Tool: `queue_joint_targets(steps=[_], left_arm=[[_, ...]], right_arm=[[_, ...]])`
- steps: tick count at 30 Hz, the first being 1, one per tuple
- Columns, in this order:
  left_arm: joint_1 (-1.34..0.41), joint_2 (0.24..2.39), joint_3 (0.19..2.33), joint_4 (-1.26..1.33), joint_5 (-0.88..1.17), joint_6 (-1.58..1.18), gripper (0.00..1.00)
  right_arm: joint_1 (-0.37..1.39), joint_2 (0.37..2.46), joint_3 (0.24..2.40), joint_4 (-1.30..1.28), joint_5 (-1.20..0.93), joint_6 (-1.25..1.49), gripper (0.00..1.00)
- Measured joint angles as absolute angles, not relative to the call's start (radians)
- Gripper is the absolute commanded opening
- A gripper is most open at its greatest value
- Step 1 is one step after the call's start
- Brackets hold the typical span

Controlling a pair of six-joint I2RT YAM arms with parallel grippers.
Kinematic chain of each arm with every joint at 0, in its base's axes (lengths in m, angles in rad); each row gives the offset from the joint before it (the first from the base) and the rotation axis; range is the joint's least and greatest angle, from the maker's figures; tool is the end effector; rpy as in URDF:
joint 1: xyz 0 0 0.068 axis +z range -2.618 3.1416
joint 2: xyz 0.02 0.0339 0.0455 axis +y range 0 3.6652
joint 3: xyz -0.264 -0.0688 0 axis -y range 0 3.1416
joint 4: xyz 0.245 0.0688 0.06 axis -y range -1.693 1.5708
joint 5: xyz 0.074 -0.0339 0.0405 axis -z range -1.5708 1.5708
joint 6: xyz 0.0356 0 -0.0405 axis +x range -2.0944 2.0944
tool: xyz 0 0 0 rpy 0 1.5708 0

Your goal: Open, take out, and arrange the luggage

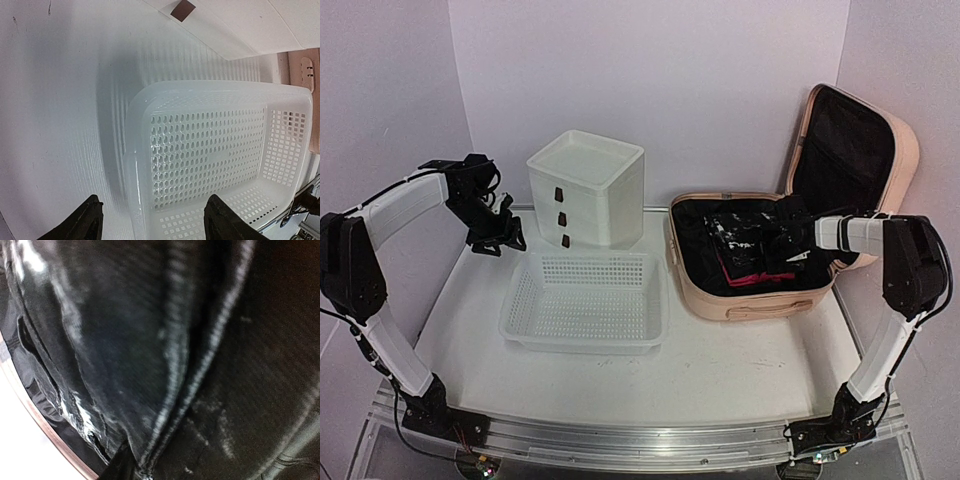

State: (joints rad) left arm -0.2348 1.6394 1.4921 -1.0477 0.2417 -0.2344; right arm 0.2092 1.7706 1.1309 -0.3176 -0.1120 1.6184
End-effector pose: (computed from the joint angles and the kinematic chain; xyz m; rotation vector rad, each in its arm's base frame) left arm 0.3181 -0.0849 0.2993 0.0652 2.7974 -0.4541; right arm 0.3589 0.0803 0.1847 1.7422 2.1245 0.7830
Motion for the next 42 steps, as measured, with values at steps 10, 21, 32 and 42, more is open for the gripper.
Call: queue_joint_targets(steps=[10,21,32,42], left_arm=[[-0.235,1.639,1.492,-1.048,0.239,-0.231,0.7],[-0.235,1.639,1.492,-1.047,0.237,-0.231,0.7],[-0.234,1.639,1.492,-1.047,0.233,-0.213,0.7],[-0.234,1.639,1.492,-1.047,0.233,-0.209,0.7]], right_arm=[[0.213,1.77,1.142,-0.321,-0.094,1.622,0.0],[0.228,1.746,1.19,-0.37,-0.073,1.532,0.0],[0.254,1.657,1.176,-0.294,-0.004,1.462,0.0],[0.259,1.567,1.192,-0.385,-0.016,1.319,0.0]])
